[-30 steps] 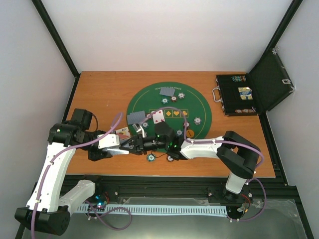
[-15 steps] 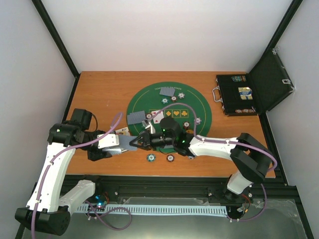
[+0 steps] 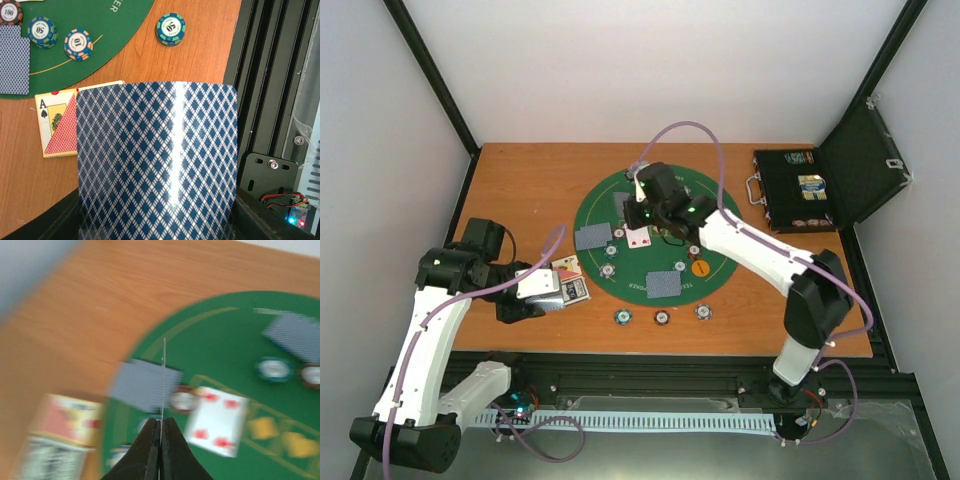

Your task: Distribute texas hold em gaming equipment

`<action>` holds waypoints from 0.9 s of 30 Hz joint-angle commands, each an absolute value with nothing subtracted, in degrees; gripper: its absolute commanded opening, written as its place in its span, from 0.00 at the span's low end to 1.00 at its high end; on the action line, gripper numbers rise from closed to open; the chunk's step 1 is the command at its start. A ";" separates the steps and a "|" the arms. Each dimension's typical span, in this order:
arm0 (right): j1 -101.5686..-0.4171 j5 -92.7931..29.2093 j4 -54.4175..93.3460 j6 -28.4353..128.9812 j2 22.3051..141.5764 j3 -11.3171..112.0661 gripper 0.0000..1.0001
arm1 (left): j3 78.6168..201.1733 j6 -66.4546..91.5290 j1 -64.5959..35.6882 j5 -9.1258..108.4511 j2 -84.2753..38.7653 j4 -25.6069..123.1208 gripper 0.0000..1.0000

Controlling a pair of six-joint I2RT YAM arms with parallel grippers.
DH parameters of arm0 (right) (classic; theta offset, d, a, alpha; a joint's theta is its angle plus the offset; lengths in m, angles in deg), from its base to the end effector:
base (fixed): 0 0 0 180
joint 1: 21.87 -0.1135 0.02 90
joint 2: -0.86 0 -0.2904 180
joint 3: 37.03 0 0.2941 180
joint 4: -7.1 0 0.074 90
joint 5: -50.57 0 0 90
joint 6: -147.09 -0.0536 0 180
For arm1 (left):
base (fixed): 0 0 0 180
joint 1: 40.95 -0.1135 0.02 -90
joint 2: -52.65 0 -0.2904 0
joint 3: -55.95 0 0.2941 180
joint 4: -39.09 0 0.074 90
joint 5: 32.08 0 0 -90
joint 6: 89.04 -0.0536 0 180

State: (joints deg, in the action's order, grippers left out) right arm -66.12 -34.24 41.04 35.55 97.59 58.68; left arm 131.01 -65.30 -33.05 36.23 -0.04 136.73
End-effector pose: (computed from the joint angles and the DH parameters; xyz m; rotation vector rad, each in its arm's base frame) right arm 0.3207 0.3192 0.3237 -0.5012 2.2224 0.7311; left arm 0.1433 -0.0399 0.3367 1.6946 2.1305 -0.2837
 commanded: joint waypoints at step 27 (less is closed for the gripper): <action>-73.52 -78.30 30.86 85.16 119.61 51.43 0.26 | 134.32 -65.58 -32.98 36.13 0.51 137.33 0.04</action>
State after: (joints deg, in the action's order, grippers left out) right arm -72.87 -80.80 29.59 87.20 122.02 53.31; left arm 131.78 -65.30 -33.05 36.69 -0.04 136.79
